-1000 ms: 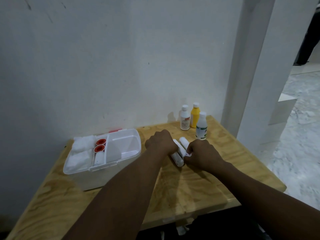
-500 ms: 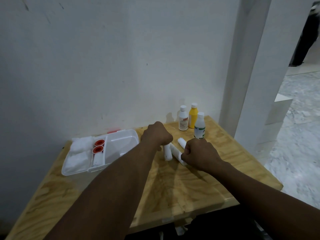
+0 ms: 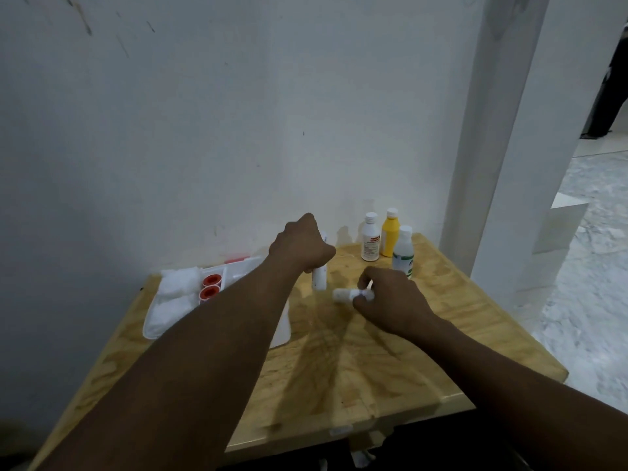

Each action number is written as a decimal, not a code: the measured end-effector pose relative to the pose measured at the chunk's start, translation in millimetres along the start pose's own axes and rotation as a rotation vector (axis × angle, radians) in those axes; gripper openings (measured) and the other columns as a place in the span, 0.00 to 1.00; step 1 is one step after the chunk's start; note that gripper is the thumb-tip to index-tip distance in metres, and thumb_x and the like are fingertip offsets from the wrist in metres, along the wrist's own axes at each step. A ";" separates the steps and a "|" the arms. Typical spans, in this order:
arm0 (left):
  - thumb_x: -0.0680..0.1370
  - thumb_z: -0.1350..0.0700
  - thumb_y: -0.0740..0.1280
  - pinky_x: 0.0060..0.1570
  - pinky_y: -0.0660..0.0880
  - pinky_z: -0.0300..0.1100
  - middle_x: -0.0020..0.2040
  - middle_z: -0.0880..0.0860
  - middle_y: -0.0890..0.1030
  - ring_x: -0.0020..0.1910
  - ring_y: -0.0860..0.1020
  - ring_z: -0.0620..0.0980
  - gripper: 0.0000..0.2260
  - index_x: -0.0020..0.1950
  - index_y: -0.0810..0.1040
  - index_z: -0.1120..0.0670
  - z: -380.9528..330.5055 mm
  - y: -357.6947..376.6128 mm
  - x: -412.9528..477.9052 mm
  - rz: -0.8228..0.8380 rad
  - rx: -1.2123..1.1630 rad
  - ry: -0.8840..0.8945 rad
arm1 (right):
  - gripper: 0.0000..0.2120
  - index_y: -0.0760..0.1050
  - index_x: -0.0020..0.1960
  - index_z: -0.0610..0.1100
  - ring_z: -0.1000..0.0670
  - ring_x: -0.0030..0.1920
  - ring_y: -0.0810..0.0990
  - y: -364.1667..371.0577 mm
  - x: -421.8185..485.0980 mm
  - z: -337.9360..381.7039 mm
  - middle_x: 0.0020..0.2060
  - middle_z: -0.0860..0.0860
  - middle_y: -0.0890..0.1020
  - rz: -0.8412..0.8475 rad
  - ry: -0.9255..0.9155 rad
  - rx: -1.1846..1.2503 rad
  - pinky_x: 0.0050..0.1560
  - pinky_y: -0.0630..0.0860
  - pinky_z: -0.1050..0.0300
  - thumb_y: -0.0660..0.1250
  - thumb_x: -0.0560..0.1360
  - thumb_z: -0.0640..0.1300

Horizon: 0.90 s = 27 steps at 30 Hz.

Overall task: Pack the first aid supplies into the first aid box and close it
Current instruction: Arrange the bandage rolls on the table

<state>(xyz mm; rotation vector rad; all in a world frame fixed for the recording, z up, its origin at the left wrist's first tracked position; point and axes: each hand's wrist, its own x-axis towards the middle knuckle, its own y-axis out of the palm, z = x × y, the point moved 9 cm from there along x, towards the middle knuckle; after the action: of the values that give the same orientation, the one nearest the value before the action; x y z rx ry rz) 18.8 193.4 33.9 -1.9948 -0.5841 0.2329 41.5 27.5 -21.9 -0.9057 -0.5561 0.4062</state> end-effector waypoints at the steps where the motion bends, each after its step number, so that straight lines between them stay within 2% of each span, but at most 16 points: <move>1: 0.70 0.52 0.72 0.46 0.84 0.53 0.50 0.56 0.78 0.42 0.83 0.57 0.20 0.59 0.72 0.52 -1.0 -9.1 0.0 -0.021 -0.028 0.011 | 0.10 0.78 0.49 0.46 0.49 0.44 0.79 -8.5 4.0 5.3 0.44 0.50 0.82 -0.041 -0.022 0.041 0.43 0.78 0.53 0.68 0.71 0.51; 4: 0.68 0.51 0.72 0.44 0.84 0.54 0.48 0.56 0.81 0.39 0.84 0.56 0.16 0.54 0.75 0.51 -0.3 -42.1 -1.5 -0.098 -0.088 0.034 | 0.09 0.81 0.48 0.42 0.48 0.46 0.80 -36.4 15.4 24.6 0.45 0.48 0.82 -0.133 -0.076 0.147 0.46 0.76 0.53 0.67 0.71 0.45; 7: 0.70 0.53 0.72 0.43 0.85 0.54 0.44 0.56 0.83 0.37 0.86 0.55 0.14 0.54 0.76 0.52 7.8 -73.9 -6.5 -0.119 -0.148 0.042 | 0.09 0.80 0.50 0.44 0.48 0.47 0.80 -58.4 26.5 47.8 0.45 0.47 0.82 -0.185 -0.124 0.201 0.48 0.76 0.51 0.66 0.72 0.44; 10: 0.73 0.56 0.73 0.44 0.84 0.52 0.45 0.57 0.83 0.38 0.87 0.55 0.13 0.56 0.76 0.54 22.6 -100.5 -13.3 -0.079 -0.154 0.033 | 0.10 0.75 0.53 0.45 0.50 0.41 0.78 -71.9 33.4 73.7 0.42 0.49 0.80 -0.221 -0.169 0.266 0.42 0.75 0.54 0.68 0.72 0.45; 13: 0.74 0.55 0.75 0.42 0.83 0.48 0.47 0.55 0.83 0.38 0.86 0.53 0.13 0.55 0.76 0.54 46.8 -114.9 -18.9 0.009 -0.111 0.006 | 0.09 0.72 0.48 0.44 0.52 0.35 0.75 -75.4 36.7 102.5 0.38 0.50 0.79 -0.233 -0.223 0.337 0.36 0.71 0.59 0.69 0.70 0.44; 17: 0.74 0.54 0.77 0.36 0.78 0.43 0.46 0.55 0.85 0.35 0.85 0.50 0.14 0.54 0.78 0.55 79.8 -122.4 -30.8 0.123 -0.067 -0.023 | 0.05 0.74 0.42 0.46 0.54 0.37 0.77 -55.2 35.3 140.1 0.36 0.54 0.79 -0.151 -0.308 0.302 0.39 0.73 0.59 0.71 0.69 0.43; 20: 0.71 0.53 0.79 0.33 0.75 0.43 0.46 0.56 0.86 0.33 0.84 0.49 0.15 0.52 0.80 0.56 97.0 -117.2 -38.3 0.174 -0.042 -0.012 | 0.06 0.75 0.42 0.46 0.52 0.38 0.79 -33.3 27.9 160.1 0.37 0.52 0.80 -0.078 -0.362 0.272 0.39 0.76 0.57 0.72 0.69 0.43; 23: 0.69 0.52 0.80 0.44 0.81 0.48 0.47 0.54 0.84 0.36 0.83 0.49 0.16 0.52 0.81 0.54 105.8 -104.2 -41.2 0.199 0.019 0.020 | 0.06 0.75 0.42 0.46 0.51 0.39 0.80 -10.6 21.5 169.7 0.39 0.51 0.81 -0.008 -0.382 0.222 0.41 0.78 0.55 0.73 0.69 0.43; 27: 0.68 0.51 0.81 0.48 0.83 0.48 0.48 0.50 0.82 0.42 0.83 0.49 0.17 0.53 0.81 0.52 108.7 -81.9 -46.2 0.271 0.121 0.050 | 0.07 0.75 0.41 0.49 0.52 0.39 0.79 16.1 17.5 168.0 0.41 0.51 0.83 0.073 -0.371 0.179 0.40 0.74 0.59 0.73 0.70 0.43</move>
<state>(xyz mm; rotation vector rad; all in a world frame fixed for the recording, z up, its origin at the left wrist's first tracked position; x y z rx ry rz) -89.6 286.6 49.6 -1.9523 -0.2599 0.3731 -48.6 150.5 52.7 -0.6819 -0.8132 0.6872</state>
